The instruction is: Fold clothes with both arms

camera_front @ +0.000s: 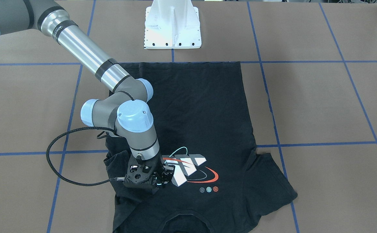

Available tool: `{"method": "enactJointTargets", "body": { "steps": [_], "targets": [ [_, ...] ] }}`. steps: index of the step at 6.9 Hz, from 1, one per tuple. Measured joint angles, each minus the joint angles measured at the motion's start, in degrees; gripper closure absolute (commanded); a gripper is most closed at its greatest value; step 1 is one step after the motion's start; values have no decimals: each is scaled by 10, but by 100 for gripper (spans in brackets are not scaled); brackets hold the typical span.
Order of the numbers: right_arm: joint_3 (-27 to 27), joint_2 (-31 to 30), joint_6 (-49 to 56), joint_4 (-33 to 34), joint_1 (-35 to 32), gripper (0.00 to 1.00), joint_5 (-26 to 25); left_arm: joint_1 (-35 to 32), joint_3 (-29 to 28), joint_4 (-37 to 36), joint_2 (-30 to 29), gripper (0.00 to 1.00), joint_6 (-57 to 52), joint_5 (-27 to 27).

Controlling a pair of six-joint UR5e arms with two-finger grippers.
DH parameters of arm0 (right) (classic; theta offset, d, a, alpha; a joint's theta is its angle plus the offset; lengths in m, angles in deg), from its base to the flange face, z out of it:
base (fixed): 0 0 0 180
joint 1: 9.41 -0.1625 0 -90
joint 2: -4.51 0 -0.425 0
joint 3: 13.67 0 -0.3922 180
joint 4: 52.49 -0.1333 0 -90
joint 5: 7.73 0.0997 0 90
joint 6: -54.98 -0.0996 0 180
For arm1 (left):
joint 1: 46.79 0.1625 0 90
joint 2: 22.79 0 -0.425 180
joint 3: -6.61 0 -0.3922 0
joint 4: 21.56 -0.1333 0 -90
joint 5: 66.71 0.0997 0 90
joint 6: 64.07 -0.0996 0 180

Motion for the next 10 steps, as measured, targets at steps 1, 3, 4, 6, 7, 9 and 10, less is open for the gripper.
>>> {"method": "enactJointTargets", "body": {
  "steps": [1,3,4,6,7,9,10],
  "targets": [
    [23,-7,-14,1,-4,1,19,8,-6,0,-31,1,33,0],
    [139,-83,-41,3,-19,1,76,71,-23,1,-103,1,116,1],
    [207,-140,-46,4,-32,1,115,112,-51,2,-146,0,143,3],
    [313,-252,-45,2,-72,1,206,156,-141,52,-209,6,164,4],
    [367,-309,-42,-1,-85,1,229,166,-230,128,-244,12,188,4],
    [442,-386,-40,-3,-91,1,238,194,-405,252,-333,30,233,56],
    [457,-402,-40,-3,-92,1,237,211,-453,281,-362,40,239,115]
  ]
}}
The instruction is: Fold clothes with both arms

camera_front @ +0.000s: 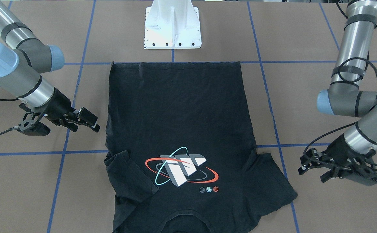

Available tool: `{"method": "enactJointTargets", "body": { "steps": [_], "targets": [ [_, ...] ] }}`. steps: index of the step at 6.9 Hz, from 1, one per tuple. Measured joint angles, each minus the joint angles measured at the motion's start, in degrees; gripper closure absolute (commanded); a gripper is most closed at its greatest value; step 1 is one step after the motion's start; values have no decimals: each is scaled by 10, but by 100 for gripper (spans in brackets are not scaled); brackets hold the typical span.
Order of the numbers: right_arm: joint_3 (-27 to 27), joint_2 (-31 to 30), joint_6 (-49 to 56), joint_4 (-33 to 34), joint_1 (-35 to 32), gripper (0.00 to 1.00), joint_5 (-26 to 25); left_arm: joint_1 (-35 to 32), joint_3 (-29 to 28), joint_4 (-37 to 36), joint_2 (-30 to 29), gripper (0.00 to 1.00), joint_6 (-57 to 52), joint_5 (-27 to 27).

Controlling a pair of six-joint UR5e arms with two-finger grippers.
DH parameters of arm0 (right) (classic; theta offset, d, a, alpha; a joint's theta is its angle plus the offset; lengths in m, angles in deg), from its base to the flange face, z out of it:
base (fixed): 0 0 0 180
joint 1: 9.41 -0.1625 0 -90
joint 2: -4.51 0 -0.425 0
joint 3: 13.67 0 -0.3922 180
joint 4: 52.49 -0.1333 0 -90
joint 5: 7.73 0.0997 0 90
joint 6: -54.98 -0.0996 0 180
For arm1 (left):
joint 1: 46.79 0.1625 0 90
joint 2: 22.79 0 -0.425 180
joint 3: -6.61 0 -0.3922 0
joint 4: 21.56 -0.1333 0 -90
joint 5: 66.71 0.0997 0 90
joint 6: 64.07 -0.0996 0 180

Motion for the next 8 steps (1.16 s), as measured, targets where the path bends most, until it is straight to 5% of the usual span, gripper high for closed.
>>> {"method": "enactJointTargets", "body": {
  "steps": [2,6,8],
  "targets": [
    [9,-7,0,0,0,1,-3,22,-77,49,-33,43,4,54],
    [5,-4,1,0,2,1,-18,38,-165,94,-70,52,8,77],
    [3,-4,1,0,2,1,-27,46,-191,111,-82,78,9,85]
  ]
}}
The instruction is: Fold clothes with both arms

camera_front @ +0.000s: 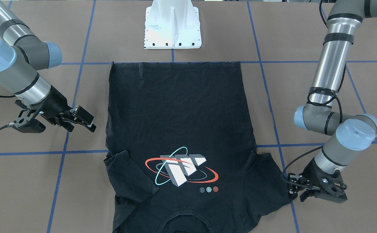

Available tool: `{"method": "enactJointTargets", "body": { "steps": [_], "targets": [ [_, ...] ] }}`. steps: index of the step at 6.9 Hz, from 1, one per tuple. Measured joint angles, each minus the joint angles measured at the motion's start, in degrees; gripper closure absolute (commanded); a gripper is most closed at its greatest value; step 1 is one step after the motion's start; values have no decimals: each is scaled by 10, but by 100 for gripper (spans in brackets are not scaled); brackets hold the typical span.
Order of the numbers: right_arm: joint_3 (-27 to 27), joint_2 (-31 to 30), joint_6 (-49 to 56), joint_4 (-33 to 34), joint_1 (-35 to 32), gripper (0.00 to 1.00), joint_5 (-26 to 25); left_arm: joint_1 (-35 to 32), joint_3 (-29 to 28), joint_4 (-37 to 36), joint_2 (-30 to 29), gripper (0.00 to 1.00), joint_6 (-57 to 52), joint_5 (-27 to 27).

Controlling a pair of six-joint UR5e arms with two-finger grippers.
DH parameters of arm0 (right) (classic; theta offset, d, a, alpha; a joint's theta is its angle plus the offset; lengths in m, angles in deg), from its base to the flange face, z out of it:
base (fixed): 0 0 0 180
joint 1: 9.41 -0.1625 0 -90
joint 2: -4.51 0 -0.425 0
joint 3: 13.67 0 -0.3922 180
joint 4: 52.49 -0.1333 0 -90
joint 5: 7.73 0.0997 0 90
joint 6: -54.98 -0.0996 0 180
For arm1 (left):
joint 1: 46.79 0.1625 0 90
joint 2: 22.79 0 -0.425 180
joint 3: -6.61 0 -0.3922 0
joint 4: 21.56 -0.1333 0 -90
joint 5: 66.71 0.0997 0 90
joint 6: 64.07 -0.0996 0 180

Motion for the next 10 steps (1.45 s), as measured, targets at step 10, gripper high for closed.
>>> {"method": "enactJointTargets", "body": {
  "steps": [10],
  "targets": [
    [-4,11,0,6,4,1,-19,75,231,-150,-4,100,217,35]
  ]
}}
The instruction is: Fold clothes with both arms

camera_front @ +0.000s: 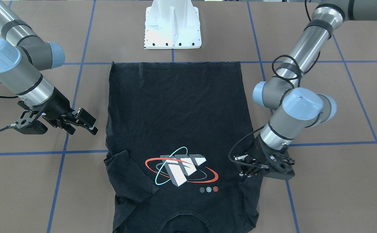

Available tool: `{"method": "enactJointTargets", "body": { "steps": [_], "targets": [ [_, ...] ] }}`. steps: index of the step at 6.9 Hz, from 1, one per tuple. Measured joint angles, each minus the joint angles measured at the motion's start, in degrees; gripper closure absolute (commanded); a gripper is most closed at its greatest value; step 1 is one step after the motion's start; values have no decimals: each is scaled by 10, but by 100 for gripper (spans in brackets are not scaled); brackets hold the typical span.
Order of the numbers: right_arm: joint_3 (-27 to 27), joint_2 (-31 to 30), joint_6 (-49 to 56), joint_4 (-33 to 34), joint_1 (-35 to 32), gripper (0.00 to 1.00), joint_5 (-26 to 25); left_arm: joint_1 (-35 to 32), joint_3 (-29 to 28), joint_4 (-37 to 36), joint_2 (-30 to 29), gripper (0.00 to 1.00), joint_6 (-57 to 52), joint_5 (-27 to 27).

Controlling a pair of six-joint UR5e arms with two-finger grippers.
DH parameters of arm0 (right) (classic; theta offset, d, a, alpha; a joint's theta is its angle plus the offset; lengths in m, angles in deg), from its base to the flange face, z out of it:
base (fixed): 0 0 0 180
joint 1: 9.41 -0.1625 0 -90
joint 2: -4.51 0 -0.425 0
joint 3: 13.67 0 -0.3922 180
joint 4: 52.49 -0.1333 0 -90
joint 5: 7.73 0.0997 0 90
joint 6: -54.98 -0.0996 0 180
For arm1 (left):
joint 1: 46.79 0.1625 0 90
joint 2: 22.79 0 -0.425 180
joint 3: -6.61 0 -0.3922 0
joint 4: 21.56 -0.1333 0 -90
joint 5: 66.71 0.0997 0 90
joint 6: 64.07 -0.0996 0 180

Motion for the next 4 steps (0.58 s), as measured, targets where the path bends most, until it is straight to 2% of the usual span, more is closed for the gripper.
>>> {"method": "enactJointTargets", "body": {
  "steps": [4],
  "targets": [
    [-7,2,0,0,1,1,-4,13,-80,0,-66,100,16,73]
  ]
}}
